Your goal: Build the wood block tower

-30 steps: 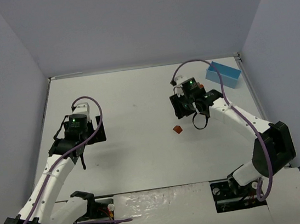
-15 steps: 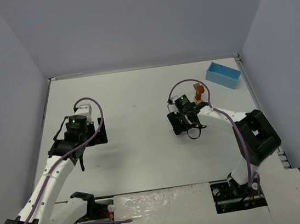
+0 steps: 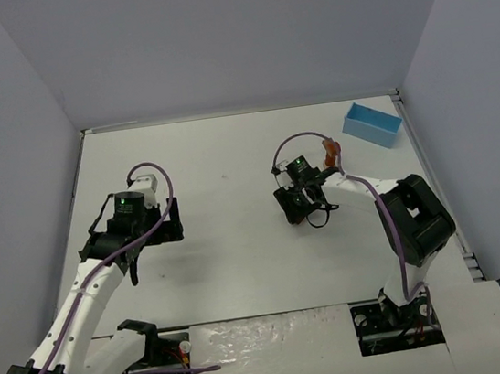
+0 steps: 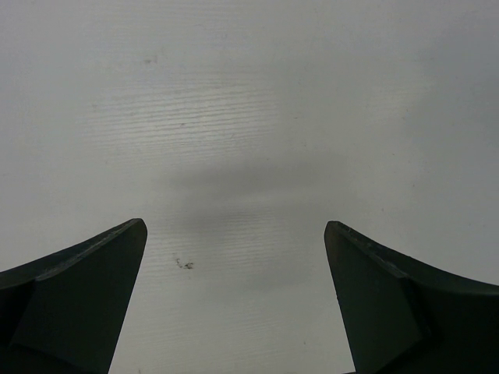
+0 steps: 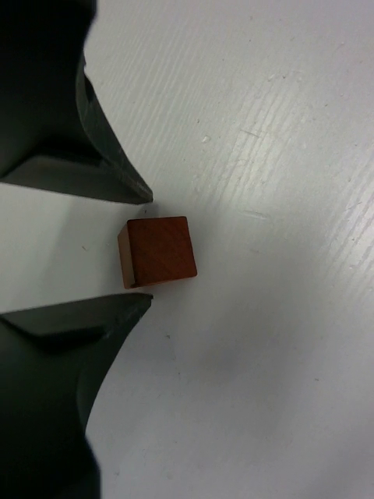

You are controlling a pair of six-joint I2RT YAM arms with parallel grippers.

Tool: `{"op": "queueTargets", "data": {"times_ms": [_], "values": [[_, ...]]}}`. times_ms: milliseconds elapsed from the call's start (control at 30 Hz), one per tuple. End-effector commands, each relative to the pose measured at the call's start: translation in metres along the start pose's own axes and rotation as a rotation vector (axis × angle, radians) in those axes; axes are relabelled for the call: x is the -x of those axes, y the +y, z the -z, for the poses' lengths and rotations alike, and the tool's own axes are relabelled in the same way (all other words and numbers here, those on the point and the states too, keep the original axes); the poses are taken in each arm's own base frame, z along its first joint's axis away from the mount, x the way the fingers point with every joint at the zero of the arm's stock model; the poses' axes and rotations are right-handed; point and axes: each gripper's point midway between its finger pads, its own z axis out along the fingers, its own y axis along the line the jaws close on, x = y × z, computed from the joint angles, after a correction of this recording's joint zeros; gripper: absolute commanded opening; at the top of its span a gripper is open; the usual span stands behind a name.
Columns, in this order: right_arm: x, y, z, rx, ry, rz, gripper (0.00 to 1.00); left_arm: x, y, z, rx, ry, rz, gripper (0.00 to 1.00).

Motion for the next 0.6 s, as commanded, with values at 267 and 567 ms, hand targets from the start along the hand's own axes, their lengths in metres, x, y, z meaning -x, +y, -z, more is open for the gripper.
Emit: {"op": "queueTargets", "data": {"times_ms": [267, 567], "values": [[0.033, 0.047, 0.021, 0.133, -0.122, 0.187, 0.00, 0.030, -0.062, 0.029, -0.301, 0.022, 0.095, 0.97], [0.102, 0.152, 0.118, 0.314, -0.543, 0.440, 0.00, 0.060, -0.138, 0.068, -0.609, 0.115, 0.197, 0.91]]}}
